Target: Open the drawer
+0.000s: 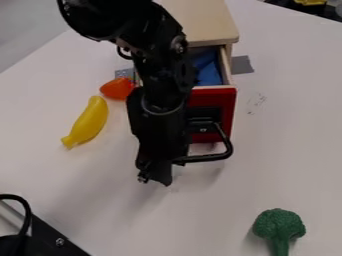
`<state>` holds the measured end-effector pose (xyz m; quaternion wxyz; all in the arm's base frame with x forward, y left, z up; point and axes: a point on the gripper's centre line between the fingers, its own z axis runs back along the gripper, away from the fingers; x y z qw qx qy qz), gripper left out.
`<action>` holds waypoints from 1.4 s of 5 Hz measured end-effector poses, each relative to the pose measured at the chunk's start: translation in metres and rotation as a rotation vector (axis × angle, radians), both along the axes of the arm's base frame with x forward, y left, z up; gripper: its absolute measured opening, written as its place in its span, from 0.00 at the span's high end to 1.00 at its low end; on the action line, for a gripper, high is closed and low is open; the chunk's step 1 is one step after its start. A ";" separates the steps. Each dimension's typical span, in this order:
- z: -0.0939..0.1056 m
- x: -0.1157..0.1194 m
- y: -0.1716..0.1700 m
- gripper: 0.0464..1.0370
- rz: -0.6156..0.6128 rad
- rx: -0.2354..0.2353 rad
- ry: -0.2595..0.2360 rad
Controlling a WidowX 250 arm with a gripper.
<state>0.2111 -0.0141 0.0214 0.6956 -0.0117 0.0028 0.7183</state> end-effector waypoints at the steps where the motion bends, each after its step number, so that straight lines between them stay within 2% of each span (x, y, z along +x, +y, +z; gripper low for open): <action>1: 0.008 0.009 0.002 0.09 -0.053 -0.001 -0.026; 2: 0.028 0.017 0.002 0.04 -0.093 0.001 -0.080; 3: 0.051 0.026 0.003 0.04 -0.135 -0.014 -0.128; 4: 0.071 0.030 0.001 0.04 -0.293 0.005 -0.152; 5: 0.083 0.023 -0.003 0.04 -0.500 0.011 -0.149; 6: 0.093 0.011 -0.015 0.04 -0.694 0.011 -0.136; 7: 0.101 -0.004 -0.026 0.04 -0.859 0.028 -0.144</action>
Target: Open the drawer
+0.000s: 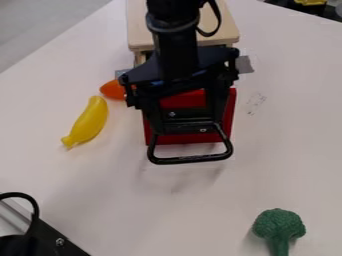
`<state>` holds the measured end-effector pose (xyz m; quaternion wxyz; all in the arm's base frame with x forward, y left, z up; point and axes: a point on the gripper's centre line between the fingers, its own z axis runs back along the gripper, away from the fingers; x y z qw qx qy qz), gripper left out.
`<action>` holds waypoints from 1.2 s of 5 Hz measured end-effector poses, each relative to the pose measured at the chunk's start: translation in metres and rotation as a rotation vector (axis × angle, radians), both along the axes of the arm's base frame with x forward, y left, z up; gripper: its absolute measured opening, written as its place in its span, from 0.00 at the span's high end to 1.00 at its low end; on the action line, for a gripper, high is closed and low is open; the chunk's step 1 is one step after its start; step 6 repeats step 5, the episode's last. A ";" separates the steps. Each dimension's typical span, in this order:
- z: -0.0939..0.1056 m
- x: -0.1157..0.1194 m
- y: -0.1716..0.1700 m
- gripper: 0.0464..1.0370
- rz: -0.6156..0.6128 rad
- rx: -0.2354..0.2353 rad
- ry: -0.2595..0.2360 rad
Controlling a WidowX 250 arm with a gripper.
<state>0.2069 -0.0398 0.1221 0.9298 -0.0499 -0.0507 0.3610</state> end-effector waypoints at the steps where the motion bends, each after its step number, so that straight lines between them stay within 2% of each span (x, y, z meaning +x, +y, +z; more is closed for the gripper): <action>1: 0.012 -0.026 -0.012 0.04 -0.143 0.024 -0.037; 3: 0.009 -0.039 -0.011 0.04 -0.237 0.098 -0.031; 6: 0.009 -0.039 -0.011 0.04 -0.242 0.098 -0.035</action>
